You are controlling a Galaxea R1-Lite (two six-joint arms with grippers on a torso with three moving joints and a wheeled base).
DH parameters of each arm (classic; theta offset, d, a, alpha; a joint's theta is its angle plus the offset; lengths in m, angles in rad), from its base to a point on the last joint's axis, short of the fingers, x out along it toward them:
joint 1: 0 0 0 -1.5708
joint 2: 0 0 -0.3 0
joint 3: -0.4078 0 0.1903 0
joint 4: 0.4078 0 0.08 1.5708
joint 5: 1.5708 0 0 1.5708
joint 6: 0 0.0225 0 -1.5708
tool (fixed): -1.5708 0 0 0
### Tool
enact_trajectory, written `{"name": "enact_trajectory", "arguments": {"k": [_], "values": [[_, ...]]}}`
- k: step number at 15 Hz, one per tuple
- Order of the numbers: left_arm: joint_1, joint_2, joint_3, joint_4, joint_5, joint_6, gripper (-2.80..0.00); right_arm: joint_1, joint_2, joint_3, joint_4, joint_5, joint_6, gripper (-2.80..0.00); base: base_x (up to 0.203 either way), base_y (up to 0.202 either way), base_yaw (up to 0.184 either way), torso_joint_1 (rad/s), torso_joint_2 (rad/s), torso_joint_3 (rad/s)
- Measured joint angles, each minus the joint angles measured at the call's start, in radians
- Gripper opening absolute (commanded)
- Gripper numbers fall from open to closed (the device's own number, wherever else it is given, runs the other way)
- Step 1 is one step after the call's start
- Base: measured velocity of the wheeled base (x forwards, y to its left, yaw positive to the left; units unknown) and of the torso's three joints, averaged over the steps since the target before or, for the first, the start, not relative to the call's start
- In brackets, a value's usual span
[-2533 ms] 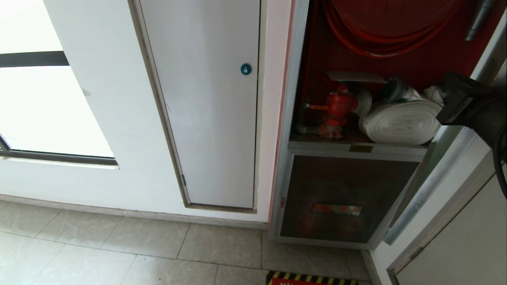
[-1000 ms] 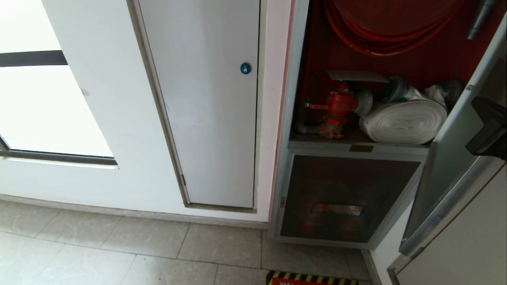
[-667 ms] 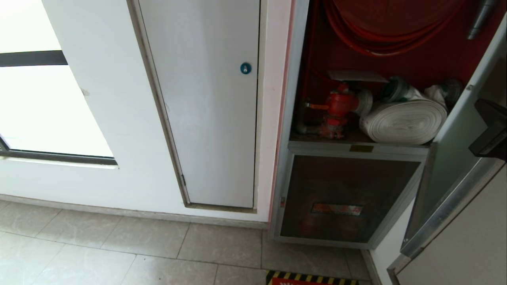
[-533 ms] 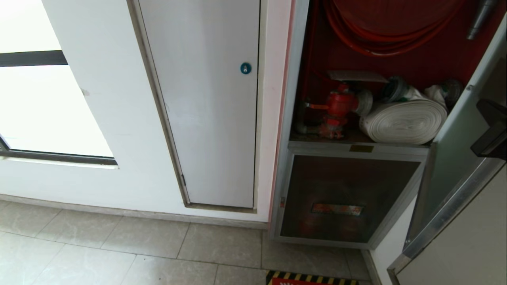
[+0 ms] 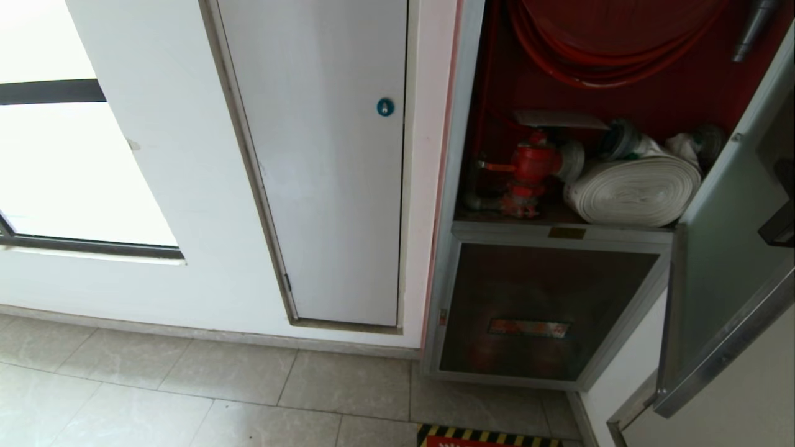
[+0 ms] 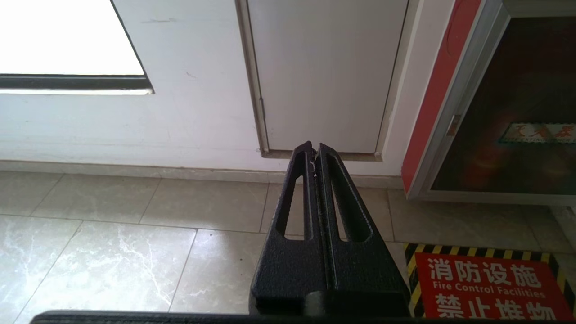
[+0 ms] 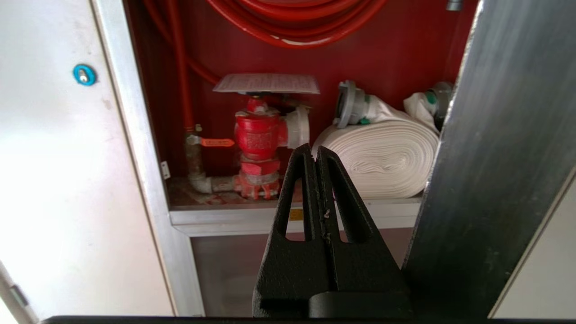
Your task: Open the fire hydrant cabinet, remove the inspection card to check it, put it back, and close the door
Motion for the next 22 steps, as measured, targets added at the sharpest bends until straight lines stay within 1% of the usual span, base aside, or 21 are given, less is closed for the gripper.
{"name": "enact_trajectory", "arguments": {"k": [4, 10, 22], "values": [[0.000, 0.000, 0.000, 0.000, 0.000, 0.000, -2.80, -0.022, -0.023, 0.018, -0.001, -0.002, 0.001, -2.80, 0.000, 0.000, 0.000, 0.000, 0.00, 0.000], [0.000, 0.000, 0.000, 0.000, 0.000, 0.000, -2.80, -0.111, -0.037, 0.062, -0.005, 0.001, 0.028, -2.80, 0.000, 0.000, 0.000, 0.000, 0.00, 0.000], [0.000, 0.000, 0.000, 0.000, 0.000, 0.000, -2.80, -0.299, -0.073, 0.120, -0.005, 0.001, 0.034, -2.80, 0.000, 0.000, 0.000, 0.000, 0.00, 0.000]]}}
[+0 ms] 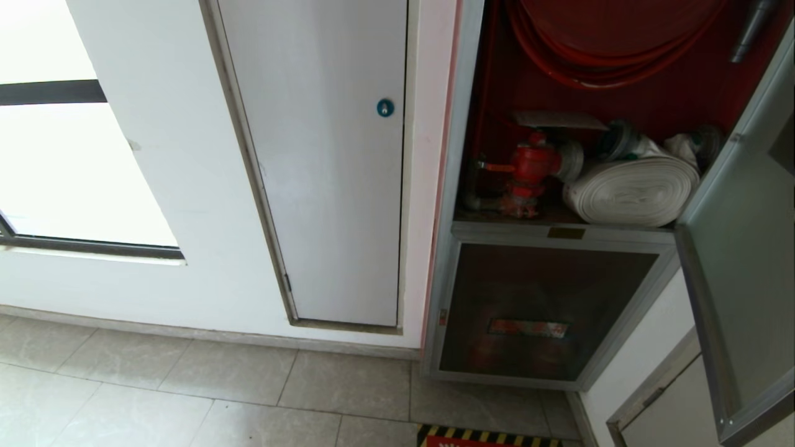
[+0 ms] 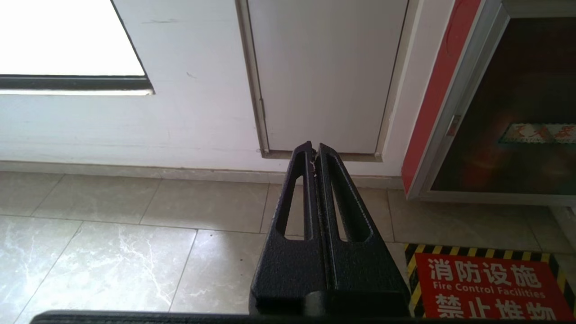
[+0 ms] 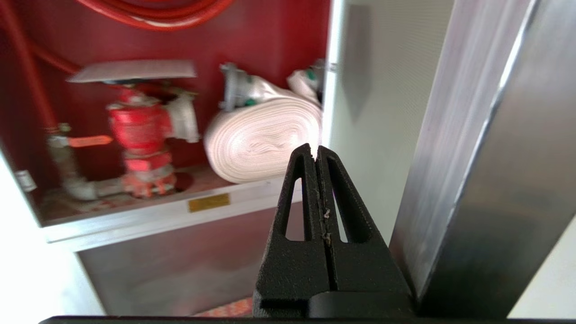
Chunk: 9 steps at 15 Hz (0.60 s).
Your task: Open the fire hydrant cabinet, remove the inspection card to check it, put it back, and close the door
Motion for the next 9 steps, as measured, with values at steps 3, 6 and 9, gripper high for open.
{"name": "enact_trajectory", "arguments": {"k": [3, 6, 9], "values": [[0.000, 0.000, 0.000, 0.000, 0.000, 0.000, -2.80, -0.056, -0.009, 0.012, 0.004, 0.001, 0.003, -2.80, 0.000, 0.000, 0.000, 0.000, 0.00, 0.000], [0.000, 0.000, 0.000, 0.000, 0.000, 0.000, -2.80, -0.112, -0.022, 0.020, 0.000, 0.001, 0.004, -2.80, 0.000, 0.000, 0.000, 0.000, 0.00, 0.000], [0.000, 0.000, 0.000, 0.000, 0.000, 0.000, -2.80, -0.154, -0.034, 0.027, 0.004, 0.000, 0.015, -2.80, 0.000, 0.000, 0.000, 0.000, 0.00, 0.000]]}}
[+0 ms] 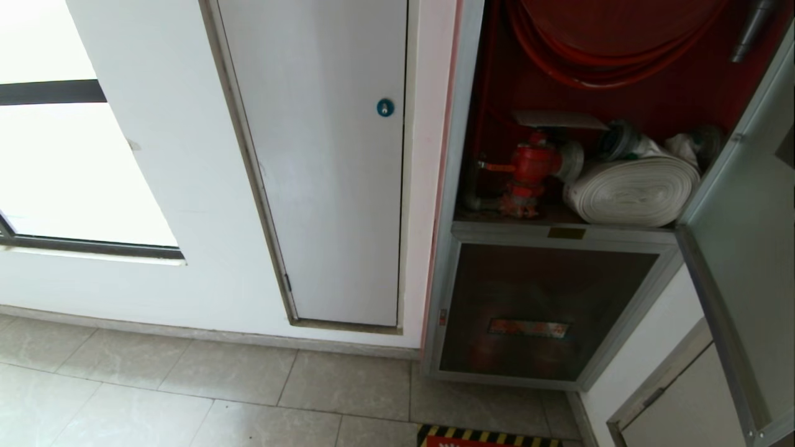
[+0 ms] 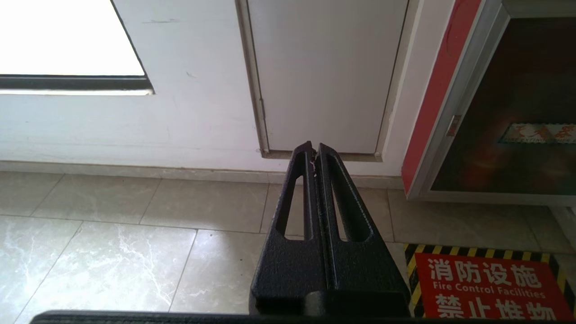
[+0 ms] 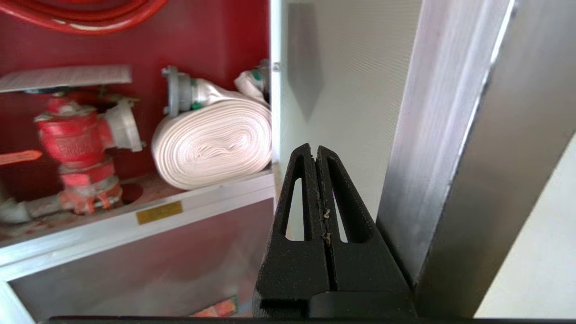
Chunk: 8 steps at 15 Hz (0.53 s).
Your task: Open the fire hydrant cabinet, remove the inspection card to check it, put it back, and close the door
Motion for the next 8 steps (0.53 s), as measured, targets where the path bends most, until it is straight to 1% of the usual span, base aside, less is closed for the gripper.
{"name": "enact_trajectory", "arguments": {"k": [8], "values": [[0.000, 0.000, 0.000, 0.000, 0.000, 0.000, -2.80, -0.142, -0.038, 0.023, 0.005, -0.002, 0.008, -2.80, 0.000, 0.000, 0.000, 0.000, 0.00, 0.000]]}}
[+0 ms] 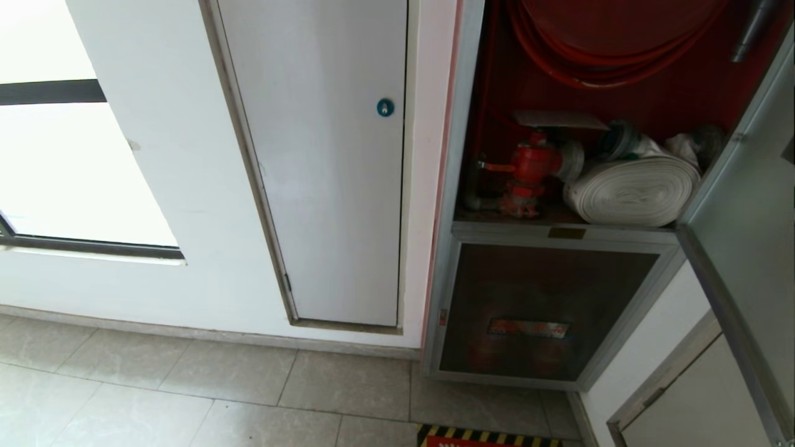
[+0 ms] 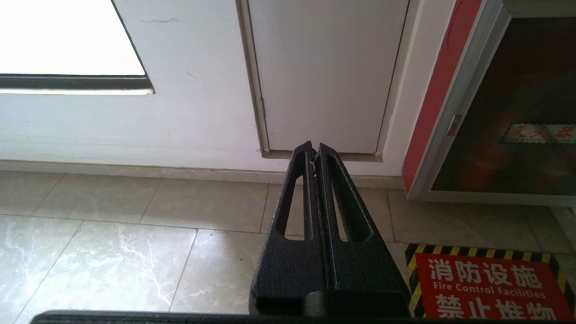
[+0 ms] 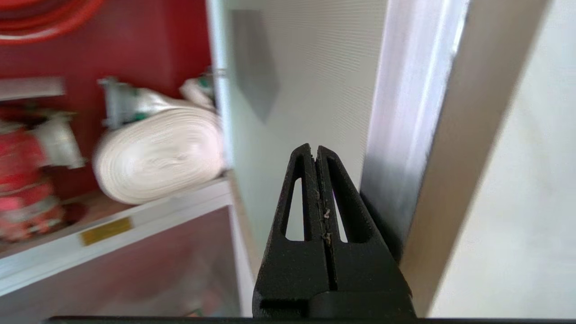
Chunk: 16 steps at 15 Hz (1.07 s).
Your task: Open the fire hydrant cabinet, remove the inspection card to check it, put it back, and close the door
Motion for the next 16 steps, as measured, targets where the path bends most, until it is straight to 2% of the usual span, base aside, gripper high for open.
{"name": "enact_trajectory", "arguments": {"k": [9, 12, 14, 16], "values": [[0.000, 0.000, 0.000, 0.000, 0.000, 0.000, -2.80, -0.169, -0.005, 0.020, 0.022, 0.007, 0.002, -2.80, 0.000, 0.000, 0.000, 0.000, 0.00, 0.000], [0.000, 0.000, 0.000, 0.000, 0.000, 0.000, -2.80, -0.207, -0.002, 0.014, 0.080, 0.014, 0.043, -2.80, 0.000, 0.000, 0.000, 0.000, 0.00, 0.000], [0.000, 0.000, 0.000, 0.000, 0.000, 0.000, -2.80, -0.242, 0.001, 0.014, 0.130, 0.049, 0.073, -2.80, 0.000, 0.000, 0.000, 0.000, 0.00, 0.000], [0.000, 0.000, 0.000, 0.000, 0.000, 0.000, -2.80, -0.255, 0.002, 0.014, 0.137, 0.054, 0.075, -2.80, 0.000, 0.000, 0.000, 0.000, 0.00, 0.000]]}}
